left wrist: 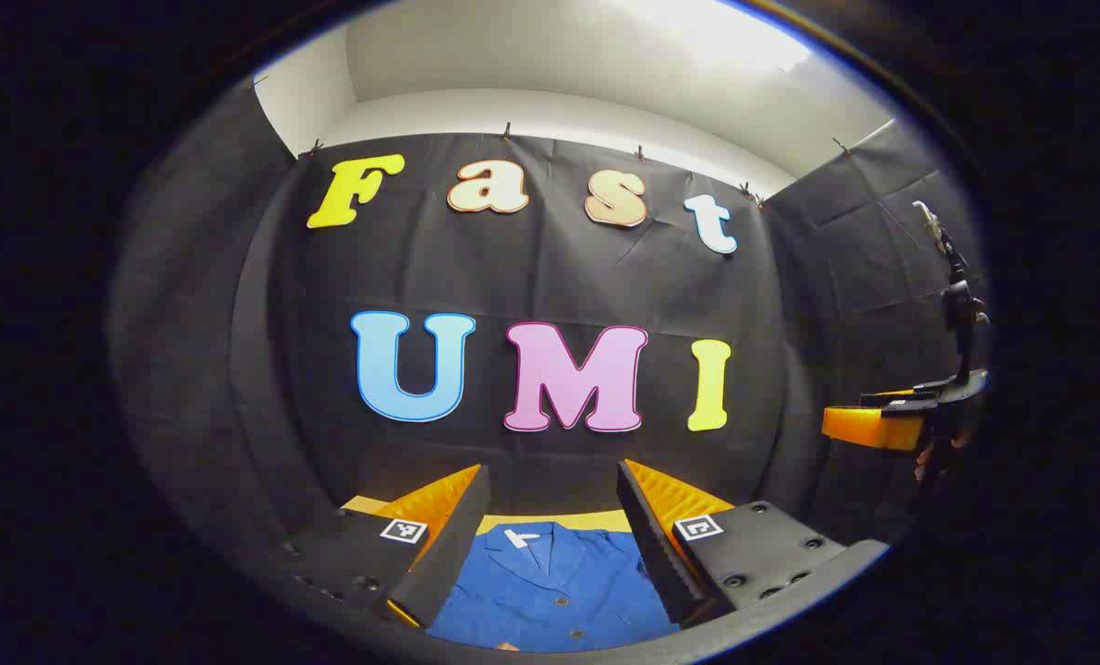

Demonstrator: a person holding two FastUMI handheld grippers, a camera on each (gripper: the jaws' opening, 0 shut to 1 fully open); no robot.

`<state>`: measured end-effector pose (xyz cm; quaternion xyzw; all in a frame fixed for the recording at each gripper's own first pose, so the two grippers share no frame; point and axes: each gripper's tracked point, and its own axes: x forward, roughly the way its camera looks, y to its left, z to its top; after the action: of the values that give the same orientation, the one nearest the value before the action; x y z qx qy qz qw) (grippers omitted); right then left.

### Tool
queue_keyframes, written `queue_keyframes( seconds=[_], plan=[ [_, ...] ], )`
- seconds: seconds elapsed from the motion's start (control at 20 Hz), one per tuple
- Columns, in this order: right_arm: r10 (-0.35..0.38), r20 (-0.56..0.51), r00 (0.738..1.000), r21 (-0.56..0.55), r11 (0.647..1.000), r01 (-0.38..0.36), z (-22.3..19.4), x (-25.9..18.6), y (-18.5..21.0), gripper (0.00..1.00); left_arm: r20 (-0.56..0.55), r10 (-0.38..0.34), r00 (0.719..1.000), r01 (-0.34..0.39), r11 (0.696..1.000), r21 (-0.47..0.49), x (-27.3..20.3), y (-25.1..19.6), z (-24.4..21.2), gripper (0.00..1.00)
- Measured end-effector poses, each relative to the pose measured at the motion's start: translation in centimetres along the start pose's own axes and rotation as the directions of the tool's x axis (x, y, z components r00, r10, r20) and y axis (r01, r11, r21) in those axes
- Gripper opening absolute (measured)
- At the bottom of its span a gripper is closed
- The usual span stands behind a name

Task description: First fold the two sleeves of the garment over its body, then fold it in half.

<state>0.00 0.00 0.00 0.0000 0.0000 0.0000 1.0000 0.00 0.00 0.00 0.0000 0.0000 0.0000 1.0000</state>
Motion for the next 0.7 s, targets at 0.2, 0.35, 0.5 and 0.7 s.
queue_keyframes(
  seconds=[0.2,0.35,0.5,0.7],
  plan=[
    [0.002,0.001,1.000,-0.019,1.000,-0.002,0.1,0.0,-0.2,0.95,0.009,0.006,1.000,-0.006,1.000,0.009,-0.1,0.2,0.6,0.80],
    [-0.007,-0.013,1.000,-0.020,1.000,0.007,-0.5,-0.1,-0.6,0.95,0.021,-0.003,1.000,0.003,1.000,0.015,-0.1,-0.3,1.0,0.80],
    [-0.014,-0.023,1.000,-0.026,1.000,0.014,-0.9,-0.3,-0.9,0.95,0.011,-0.018,1.000,0.018,1.000,0.020,0.1,-0.7,0.6,0.80],
    [-0.016,-0.034,0.999,-0.041,0.999,0.015,-1.3,-0.6,-1.2,0.95,0.012,-0.021,1.000,0.021,1.000,-0.008,0.0,-0.6,0.7,0.79]
  ],
)
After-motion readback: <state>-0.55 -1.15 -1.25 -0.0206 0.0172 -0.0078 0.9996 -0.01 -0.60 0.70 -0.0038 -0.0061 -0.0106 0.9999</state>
